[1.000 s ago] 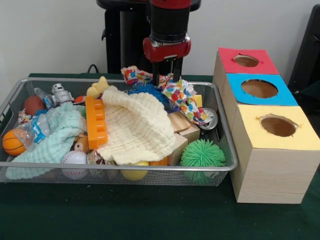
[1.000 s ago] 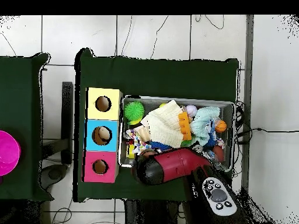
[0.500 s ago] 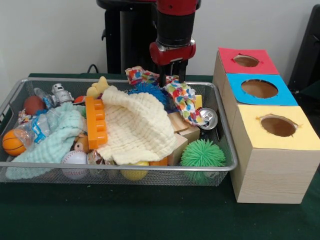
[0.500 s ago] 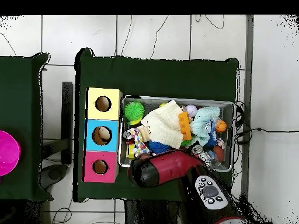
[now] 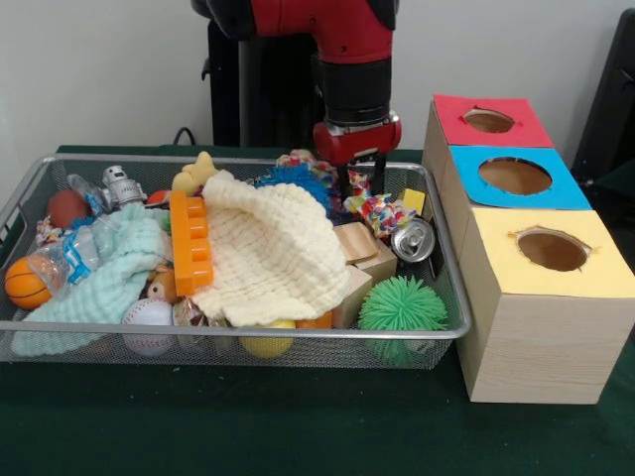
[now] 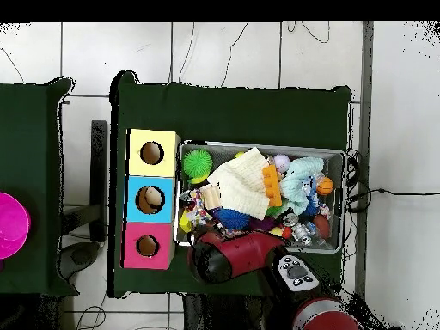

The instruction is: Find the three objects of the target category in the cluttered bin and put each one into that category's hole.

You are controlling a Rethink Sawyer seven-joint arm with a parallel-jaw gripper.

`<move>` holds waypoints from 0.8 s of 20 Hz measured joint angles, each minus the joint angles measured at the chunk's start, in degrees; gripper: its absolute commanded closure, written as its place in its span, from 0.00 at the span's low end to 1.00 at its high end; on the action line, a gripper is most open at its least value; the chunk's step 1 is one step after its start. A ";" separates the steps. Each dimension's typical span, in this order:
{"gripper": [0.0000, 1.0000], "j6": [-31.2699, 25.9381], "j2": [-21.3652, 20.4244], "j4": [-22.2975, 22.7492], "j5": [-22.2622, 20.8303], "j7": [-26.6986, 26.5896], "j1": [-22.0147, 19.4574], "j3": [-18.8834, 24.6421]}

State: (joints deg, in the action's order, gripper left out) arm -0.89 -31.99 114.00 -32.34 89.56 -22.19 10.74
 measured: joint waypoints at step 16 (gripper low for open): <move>1.00 2.15 0.56 -0.51 2.56 0.01 -0.14 -1.04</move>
State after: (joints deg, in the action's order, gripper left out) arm 1.26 -31.43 113.49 -29.78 89.57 -22.33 9.70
